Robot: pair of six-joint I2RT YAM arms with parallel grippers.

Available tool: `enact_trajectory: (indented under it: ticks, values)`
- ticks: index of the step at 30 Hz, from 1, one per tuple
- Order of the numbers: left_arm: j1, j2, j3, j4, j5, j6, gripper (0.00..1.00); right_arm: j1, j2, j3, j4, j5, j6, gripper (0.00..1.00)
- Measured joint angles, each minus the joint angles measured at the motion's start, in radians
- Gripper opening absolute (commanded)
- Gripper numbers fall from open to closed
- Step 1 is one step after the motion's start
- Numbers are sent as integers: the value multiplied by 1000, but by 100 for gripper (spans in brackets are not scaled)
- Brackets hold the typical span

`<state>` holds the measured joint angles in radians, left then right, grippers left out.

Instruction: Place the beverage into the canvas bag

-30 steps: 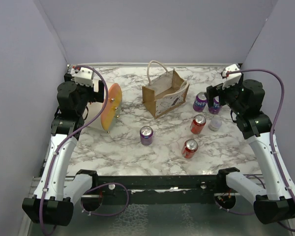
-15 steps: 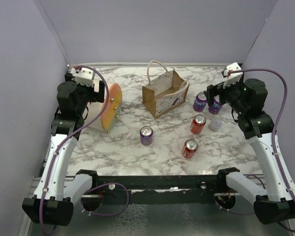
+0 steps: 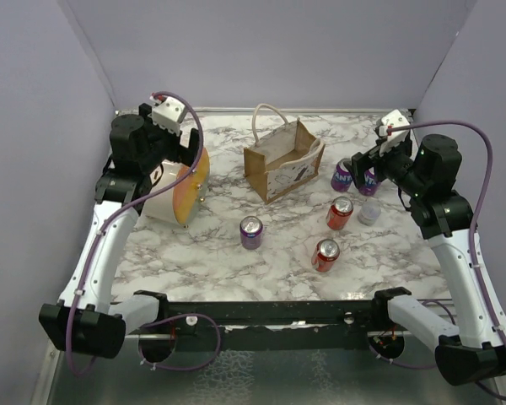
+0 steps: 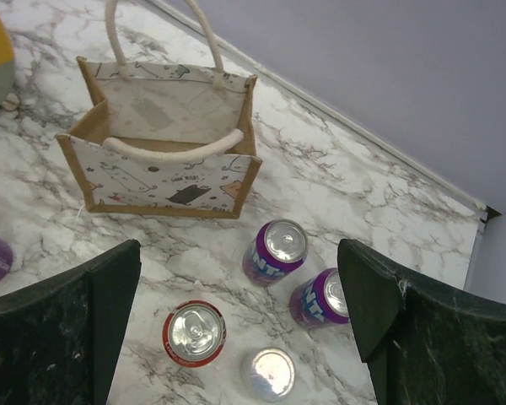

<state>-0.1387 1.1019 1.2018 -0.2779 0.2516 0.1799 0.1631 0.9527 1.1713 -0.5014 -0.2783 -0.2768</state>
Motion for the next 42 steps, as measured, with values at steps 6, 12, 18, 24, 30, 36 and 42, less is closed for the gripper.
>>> enact_trajectory:
  ticks: [6,12,18,24,30,36,42]
  values:
    - [-79,168,129,-47,35,11,99,0,5,0,-21,-103,-18,99]
    - [-151,347,269,-85,51,9,99,1,17,-1,-21,-173,-27,99]
    - [-201,557,455,-128,101,-36,93,1,19,-13,-23,-206,-35,99]
    - [-243,781,640,-167,132,-125,89,1,22,-13,-23,-212,-36,99]
    - [-256,916,740,-188,133,-227,64,0,22,-30,-23,-214,-36,99]
    - [-256,929,748,-185,150,-297,32,-1,22,-57,-26,-217,-41,99]
    - [-270,920,697,-176,179,-360,15,-1,34,-68,-25,-217,-46,99]
